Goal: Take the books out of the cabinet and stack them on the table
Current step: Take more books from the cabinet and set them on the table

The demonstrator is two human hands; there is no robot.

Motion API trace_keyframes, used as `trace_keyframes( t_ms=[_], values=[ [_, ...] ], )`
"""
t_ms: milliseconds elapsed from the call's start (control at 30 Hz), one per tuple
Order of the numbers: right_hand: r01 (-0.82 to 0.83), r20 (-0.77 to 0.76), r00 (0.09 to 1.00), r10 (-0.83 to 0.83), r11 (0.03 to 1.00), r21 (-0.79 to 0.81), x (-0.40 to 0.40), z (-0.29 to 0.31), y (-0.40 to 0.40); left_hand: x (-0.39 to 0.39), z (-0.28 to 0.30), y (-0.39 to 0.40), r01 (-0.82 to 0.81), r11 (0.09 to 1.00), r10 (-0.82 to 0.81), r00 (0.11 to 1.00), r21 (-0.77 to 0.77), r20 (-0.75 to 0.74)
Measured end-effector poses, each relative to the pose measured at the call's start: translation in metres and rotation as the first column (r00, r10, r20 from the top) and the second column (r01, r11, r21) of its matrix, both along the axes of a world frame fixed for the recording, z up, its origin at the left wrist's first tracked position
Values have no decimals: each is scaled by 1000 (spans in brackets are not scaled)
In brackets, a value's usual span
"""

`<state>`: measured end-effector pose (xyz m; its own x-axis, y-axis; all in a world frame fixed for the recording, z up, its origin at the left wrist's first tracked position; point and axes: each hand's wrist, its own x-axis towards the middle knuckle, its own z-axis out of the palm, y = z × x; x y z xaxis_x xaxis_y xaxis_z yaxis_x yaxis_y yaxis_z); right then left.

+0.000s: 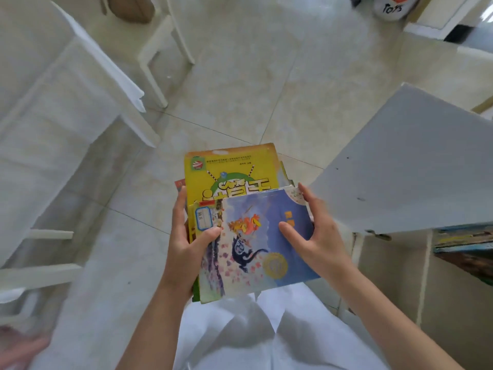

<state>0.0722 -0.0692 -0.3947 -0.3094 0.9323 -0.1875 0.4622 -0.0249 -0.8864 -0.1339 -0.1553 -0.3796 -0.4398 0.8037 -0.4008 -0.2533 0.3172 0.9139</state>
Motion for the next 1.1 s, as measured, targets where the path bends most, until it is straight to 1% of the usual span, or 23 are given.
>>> trace_keyframes(
  t_ms=[100,200,300,400,600,800,1000,1100],
  values=[
    [-91,45,995,90,995,37,-55,2,-5,-47,2,-23,-91,996,91,996,-1,-25],
    [-179,48,983,176,983,46,-109,4,-9,-93,0,-47,-171,985,170,984,-8,-58],
    [-253,44,967,251,966,49,-163,2,-15,-138,4,-64,-231,973,231,965,14,-124],
    [-307,73,950,303,951,45,-216,-2,-21,-182,4,-80,-266,963,269,949,38,-166],
    [-396,68,916,395,918,-4,-298,-5,-23,-252,3,-94,-340,940,329,921,-16,-206],
    [-477,64,876,478,878,-23,-375,-5,3,-314,-2,-87,-448,892,428,880,-62,-203],
    [-583,43,811,584,812,-32,-460,-9,50,-375,-11,-58,-555,831,539,819,-34,-196],
    [-646,37,761,647,762,-38,-508,-5,78,-409,-11,-41,-626,780,613,768,-10,-186]
  ],
)
